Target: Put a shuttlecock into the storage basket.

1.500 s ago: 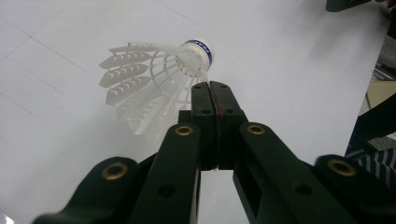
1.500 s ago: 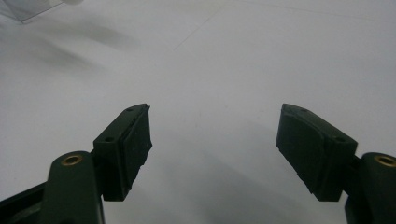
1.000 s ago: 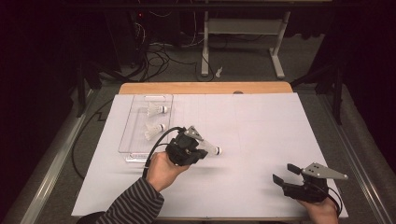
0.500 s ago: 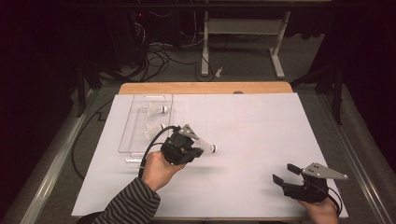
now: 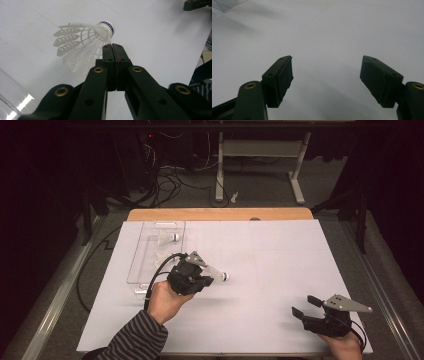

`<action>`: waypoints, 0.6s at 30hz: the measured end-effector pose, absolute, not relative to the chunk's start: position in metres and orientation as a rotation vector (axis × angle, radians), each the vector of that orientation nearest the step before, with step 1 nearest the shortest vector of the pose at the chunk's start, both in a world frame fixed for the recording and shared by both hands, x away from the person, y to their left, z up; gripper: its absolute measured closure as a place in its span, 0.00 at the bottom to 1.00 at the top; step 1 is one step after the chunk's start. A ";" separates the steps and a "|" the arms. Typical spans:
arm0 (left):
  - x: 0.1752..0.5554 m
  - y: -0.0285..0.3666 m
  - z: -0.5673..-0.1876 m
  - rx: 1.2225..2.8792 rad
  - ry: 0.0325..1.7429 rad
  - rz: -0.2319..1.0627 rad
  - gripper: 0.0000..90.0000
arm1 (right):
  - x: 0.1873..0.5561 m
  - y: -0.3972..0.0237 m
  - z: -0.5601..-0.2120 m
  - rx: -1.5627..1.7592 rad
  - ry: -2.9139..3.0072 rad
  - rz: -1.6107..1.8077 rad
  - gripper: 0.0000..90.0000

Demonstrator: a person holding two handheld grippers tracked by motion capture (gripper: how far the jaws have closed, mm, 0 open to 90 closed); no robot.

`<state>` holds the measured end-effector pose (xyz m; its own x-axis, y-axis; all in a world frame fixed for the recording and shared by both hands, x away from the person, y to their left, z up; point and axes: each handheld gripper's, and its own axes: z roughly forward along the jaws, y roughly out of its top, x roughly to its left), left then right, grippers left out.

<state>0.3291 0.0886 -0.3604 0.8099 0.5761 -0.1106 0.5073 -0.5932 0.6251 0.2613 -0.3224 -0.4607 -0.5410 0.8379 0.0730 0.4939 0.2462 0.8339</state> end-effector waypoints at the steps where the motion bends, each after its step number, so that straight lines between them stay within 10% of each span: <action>1: 0.329 0.089 -0.360 2.326 0.796 0.138 0.99 | 0.261 -0.322 -0.461 1.219 2.137 1.210 0.30; 18: 0.330 0.102 -0.354 2.309 0.826 0.161 0.99 | 0.261 -0.322 -0.461 1.219 2.138 1.209 0.30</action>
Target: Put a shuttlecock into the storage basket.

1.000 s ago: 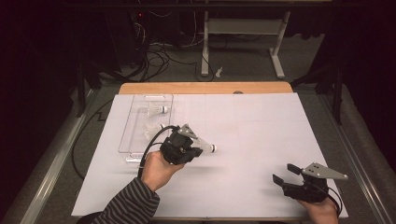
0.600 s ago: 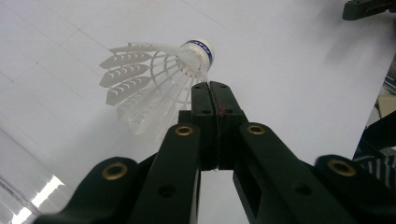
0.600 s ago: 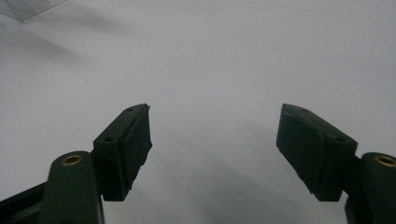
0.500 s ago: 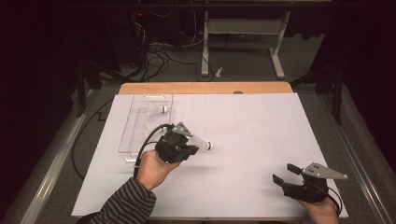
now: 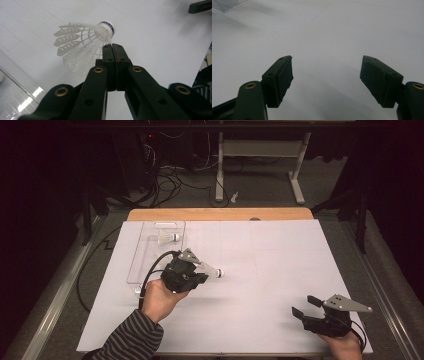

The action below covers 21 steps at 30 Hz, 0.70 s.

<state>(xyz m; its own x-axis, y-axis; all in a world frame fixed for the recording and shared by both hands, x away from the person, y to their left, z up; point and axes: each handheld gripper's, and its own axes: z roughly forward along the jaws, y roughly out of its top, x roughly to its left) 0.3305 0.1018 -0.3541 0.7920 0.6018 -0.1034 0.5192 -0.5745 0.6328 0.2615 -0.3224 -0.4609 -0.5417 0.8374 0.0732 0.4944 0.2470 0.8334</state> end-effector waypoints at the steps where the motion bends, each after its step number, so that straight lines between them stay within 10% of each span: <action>1: 0.331 0.102 -0.354 2.305 0.828 0.163 0.99 | 0.261 -0.322 -0.461 1.219 2.138 1.209 0.30; 21: 0.333 0.117 -0.348 2.274 0.866 0.184 0.99 | 0.262 -0.322 -0.461 1.220 2.140 1.209 0.30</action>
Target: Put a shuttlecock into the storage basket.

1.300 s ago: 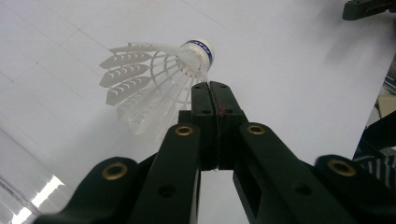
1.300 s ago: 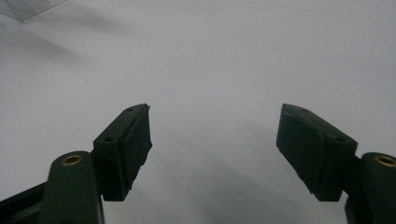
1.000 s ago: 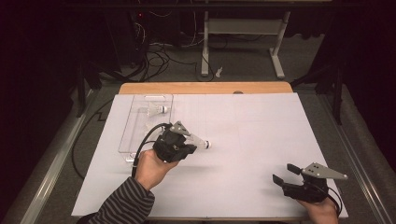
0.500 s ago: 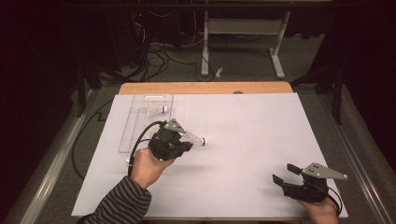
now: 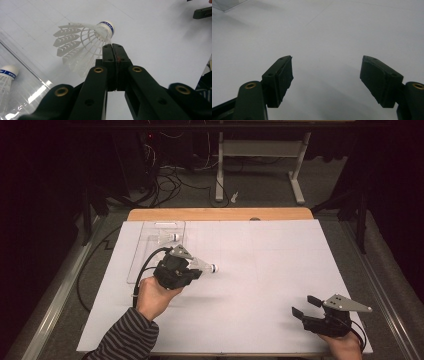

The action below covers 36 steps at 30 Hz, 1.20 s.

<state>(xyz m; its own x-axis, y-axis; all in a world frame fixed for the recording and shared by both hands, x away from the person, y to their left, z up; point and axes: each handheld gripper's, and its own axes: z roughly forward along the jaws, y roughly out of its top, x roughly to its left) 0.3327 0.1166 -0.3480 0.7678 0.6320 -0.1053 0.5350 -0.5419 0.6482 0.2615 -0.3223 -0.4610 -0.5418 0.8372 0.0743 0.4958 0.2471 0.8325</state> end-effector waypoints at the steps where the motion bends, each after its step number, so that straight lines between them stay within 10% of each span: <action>1: 0.333 0.117 -0.348 2.270 0.869 0.185 0.99 | 0.262 -0.322 -0.461 1.219 2.140 1.208 0.30; 36: 0.338 0.147 -0.347 2.212 0.974 0.246 0.99 | 0.262 -0.322 -0.461 1.219 2.142 1.207 0.30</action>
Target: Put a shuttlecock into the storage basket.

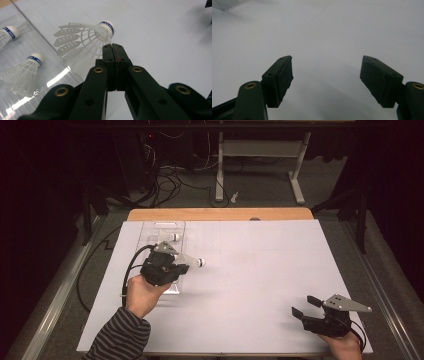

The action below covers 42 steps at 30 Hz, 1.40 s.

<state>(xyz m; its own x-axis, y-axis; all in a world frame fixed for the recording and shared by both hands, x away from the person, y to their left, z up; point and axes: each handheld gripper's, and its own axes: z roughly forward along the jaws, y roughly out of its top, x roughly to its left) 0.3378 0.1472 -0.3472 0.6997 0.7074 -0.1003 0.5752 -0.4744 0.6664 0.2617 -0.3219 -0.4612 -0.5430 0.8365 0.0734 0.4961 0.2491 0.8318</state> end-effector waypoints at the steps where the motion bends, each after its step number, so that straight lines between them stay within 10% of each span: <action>1: 0.338 0.148 -0.347 2.211 0.977 0.248 0.99 | 0.262 -0.322 -0.461 1.216 2.141 1.208 0.30; 42: 0.368 0.203 -0.352 2.075 1.218 0.317 0.99 | 0.262 -0.322 -0.462 1.220 2.146 1.205 0.30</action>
<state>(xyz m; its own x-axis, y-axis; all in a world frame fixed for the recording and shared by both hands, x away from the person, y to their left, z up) 0.3684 0.2026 -0.3517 0.5280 0.8388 -0.1325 0.6675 -0.3135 0.6754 0.2622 -0.3218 -0.4618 -0.5441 0.8357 0.0744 0.4986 0.2507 0.8298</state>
